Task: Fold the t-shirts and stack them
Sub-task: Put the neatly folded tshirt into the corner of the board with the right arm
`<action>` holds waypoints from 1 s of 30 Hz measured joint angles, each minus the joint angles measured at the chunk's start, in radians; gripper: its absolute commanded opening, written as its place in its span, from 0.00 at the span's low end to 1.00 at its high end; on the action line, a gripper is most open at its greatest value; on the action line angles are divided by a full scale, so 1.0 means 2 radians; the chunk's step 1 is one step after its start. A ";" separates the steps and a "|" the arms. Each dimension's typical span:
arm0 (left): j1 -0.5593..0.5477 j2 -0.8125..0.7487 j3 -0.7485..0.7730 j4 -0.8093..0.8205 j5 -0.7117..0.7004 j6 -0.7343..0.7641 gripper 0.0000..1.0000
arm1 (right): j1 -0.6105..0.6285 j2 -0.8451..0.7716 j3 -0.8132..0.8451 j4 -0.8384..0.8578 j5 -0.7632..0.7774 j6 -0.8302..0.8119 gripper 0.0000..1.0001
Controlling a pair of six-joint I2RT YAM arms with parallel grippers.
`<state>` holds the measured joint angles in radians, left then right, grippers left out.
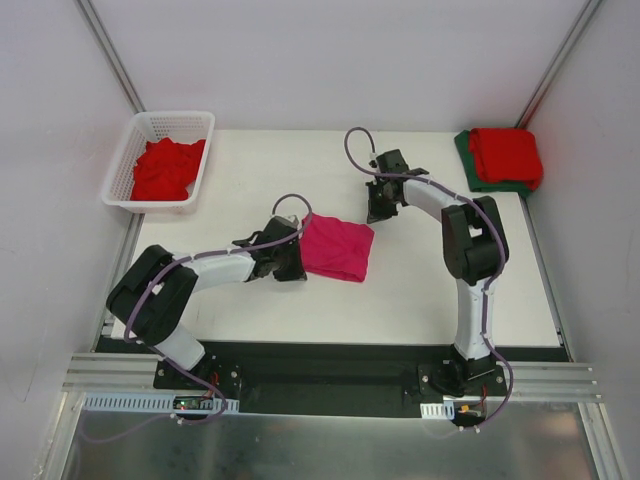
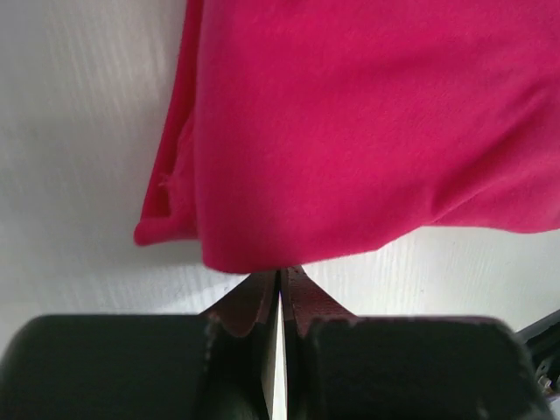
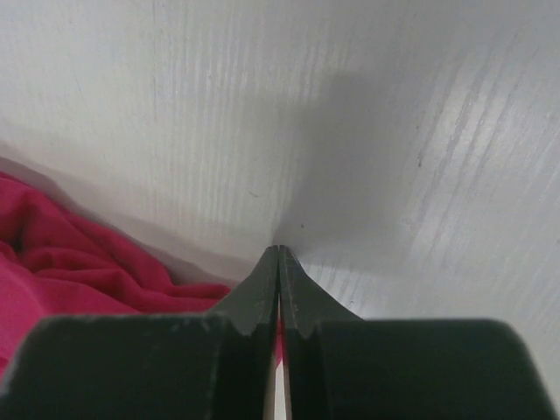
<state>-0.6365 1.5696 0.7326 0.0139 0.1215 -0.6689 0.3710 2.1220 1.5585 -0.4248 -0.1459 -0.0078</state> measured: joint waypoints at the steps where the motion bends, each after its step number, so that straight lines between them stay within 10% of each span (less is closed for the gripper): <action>1: -0.001 0.005 0.004 0.002 0.000 0.000 0.00 | 0.000 0.000 -0.001 0.002 -0.002 -0.001 0.01; 30: 0.037 0.122 0.159 -0.036 -0.031 0.073 0.00 | 0.092 -0.114 -0.168 -0.009 -0.059 0.023 0.02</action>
<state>-0.5629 1.8141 1.0504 -0.0589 0.0605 -0.5236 0.5541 1.8931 1.2232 -0.4435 -0.2638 0.0383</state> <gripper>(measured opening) 0.003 0.018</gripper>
